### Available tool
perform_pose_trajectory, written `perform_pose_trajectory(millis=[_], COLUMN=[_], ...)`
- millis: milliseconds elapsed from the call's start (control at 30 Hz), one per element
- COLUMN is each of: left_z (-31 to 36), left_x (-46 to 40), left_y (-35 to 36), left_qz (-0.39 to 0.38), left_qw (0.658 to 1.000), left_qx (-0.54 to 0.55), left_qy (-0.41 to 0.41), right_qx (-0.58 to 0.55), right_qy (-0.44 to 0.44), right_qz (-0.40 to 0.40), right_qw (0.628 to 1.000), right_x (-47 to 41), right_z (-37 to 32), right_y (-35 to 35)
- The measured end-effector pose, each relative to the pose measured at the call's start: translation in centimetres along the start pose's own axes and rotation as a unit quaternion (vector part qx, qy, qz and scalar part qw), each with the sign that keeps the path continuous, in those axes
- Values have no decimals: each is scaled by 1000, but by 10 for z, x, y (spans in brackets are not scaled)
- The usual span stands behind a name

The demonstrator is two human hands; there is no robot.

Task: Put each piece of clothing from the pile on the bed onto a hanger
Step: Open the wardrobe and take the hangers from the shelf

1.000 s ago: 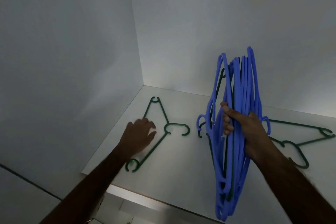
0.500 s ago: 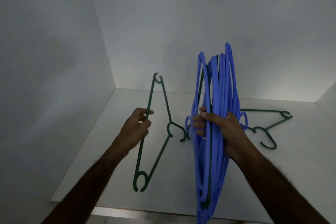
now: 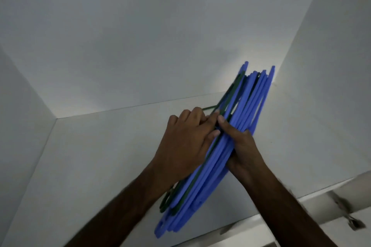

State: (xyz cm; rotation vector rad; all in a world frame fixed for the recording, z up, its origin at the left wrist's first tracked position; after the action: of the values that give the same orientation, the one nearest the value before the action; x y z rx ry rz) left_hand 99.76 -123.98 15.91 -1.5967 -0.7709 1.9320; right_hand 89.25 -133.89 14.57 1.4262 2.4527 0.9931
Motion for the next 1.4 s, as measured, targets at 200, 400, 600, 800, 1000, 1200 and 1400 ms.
perform_pose_trajectory(millis=[200, 400, 600, 800, 1000, 1200, 1400], left_z=[-44, -79, -73, -69, -22, -22, 15], left_x=[-34, -74, -79, -53, -40, -44, -27], left_y=[66, 186, 236, 222, 206, 212, 187], left_qz=[-17, -281, -327, -256, -245, -294, -274], left_qw=[984, 943, 918, 945, 941, 894, 834], left_qx=[140, -29, -153, -147, -219, -77, 55], left_qy=[-109, -177, -164, -142, -83, -328, -476], right_qx=[-62, -18, -12, 6, 37, 55, 93], right_qy=[12, -10, 14, 66, 86, 80, 103], right_qz=[-15, 6, -17, -44, -80, -83, -123], right_qw=[998, 1000, 1000, 997, 992, 992, 983], right_x=[-10, -31, -61, -88, -90, -90, -88], right_z=[-79, -139, -167, -169, -173, -173, -167], right_y=[-57, -109, -148, -159, -169, -172, -170])
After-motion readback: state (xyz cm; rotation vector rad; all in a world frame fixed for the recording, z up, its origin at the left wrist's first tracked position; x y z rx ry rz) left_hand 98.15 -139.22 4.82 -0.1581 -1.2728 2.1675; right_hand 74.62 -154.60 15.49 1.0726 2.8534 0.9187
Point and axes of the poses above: each hand's wrist, its own x-axis away from the middle knuckle, its own y-axis out of the palm, z = x × y, the point moved 1 cm from there along -x, towards the middle knuckle, and after that the axes turned 7 degrees about z, right-handed, at the moved point
